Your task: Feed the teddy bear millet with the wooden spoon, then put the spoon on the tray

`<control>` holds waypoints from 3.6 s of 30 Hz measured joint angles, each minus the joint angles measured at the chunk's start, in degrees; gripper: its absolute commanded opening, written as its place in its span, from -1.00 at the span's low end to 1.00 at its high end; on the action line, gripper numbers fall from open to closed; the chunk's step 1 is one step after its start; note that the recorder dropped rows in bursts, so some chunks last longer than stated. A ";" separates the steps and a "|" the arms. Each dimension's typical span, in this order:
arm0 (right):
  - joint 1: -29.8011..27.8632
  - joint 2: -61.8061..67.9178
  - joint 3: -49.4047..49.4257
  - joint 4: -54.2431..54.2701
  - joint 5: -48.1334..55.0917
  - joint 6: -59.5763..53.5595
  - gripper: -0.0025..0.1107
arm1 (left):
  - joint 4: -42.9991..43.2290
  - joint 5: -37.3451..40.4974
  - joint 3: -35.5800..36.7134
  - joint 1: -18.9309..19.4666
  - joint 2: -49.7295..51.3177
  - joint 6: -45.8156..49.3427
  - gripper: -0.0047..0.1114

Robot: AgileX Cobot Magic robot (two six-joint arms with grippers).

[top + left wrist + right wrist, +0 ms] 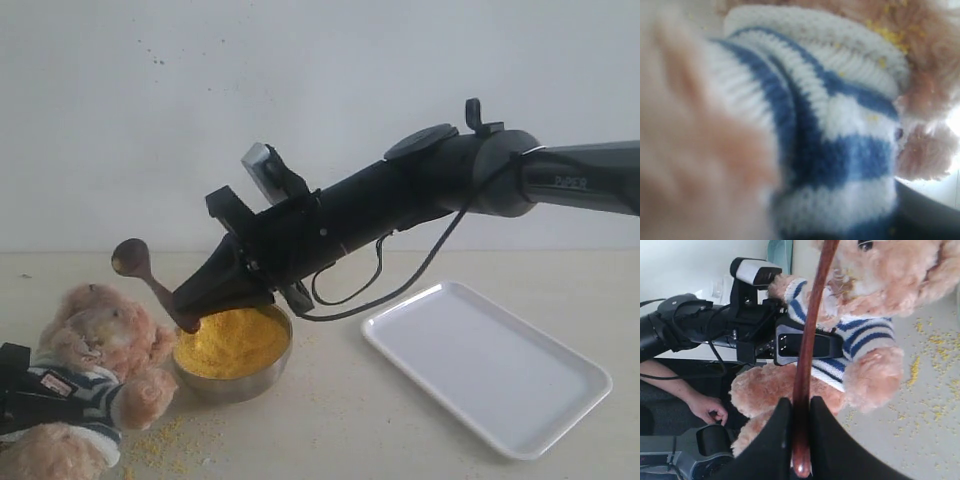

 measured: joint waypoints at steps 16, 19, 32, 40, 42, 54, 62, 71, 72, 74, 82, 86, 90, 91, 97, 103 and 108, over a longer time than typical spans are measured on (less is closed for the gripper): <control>5.57 -0.09 0.00 -13.17 0.09 -4.15 -0.96 | -0.20 0.57 0.00 0.00 -0.01 -0.14 -0.85; 5.57 -0.09 0.00 -15.93 0.09 -4.65 -0.96 | -0.33 0.57 0.00 0.00 -0.01 -0.14 -0.85; 5.57 -0.09 0.00 -16.84 0.09 -17.07 -0.96 | -0.33 0.57 0.00 0.00 -0.01 -0.14 -0.85; 5.57 -0.09 0.00 -17.17 -2.50 -17.60 -0.96 | -0.33 0.57 0.00 0.00 -0.01 -0.14 -0.85; 5.57 -0.09 0.00 -17.72 -3.71 -17.60 -0.96 | -0.33 0.57 0.00 0.00 -0.01 -0.14 -0.85; 14.37 -4.79 0.00 -42.41 -15.90 -7.13 -0.96 | -0.54 0.57 0.00 0.00 -0.01 -0.14 -0.85; 16.62 -9.38 0.09 -45.19 -22.28 -1.93 -0.96 | -2.04 2.23 0.00 0.00 -0.01 -0.14 -0.85; 12.11 -19.21 0.09 -54.96 -12.81 6.05 -0.96 | -5.29 3.52 0.09 0.00 -0.01 0.11 -0.85; 10.65 -19.91 0.09 -55.41 -10.65 6.64 -0.96 | -5.78 3.52 0.09 0.00 -0.01 0.11 -0.85; 7.78 -20.68 0.09 -56.40 -4.49 7.33 -0.96 | -6.34 3.52 0.09 0.00 -0.01 0.11 -0.85; 1.78 -22.59 3.11 -58.41 -0.01 6.04 -0.96 | -7.08 6.00 0.09 0.00 -0.01 1.99 -0.85; 1.65 -23.68 6.45 -58.56 0.07 5.65 -0.96 | -8.53 6.25 0.09 0.00 -0.01 3.51 -0.85; 1.65 -24.19 13.48 -58.99 0.21 4.58 -0.96 | -11.02 6.81 0.09 0.00 -0.01 10.21 -0.85; 1.65 -24.69 14.85 -59.07 0.21 4.46 -0.96 | -11.13 7.38 0.09 0.00 -0.01 11.05 -0.85; 1.65 -32.05 19.91 -58.25 -2.73 4.46 -0.96 | -12.51 17.22 -0.01 0.00 -0.01 9.27 -0.85; 1.65 -32.58 19.91 -51.48 -2.59 4.46 -0.96 | -17.82 17.45 -0.14 0.00 -0.01 12.36 -0.85; 1.65 -32.58 20.00 -47.40 -3.87 4.46 -0.96 | -23.82 17.56 -0.02 0.00 -0.01 13.44 -0.85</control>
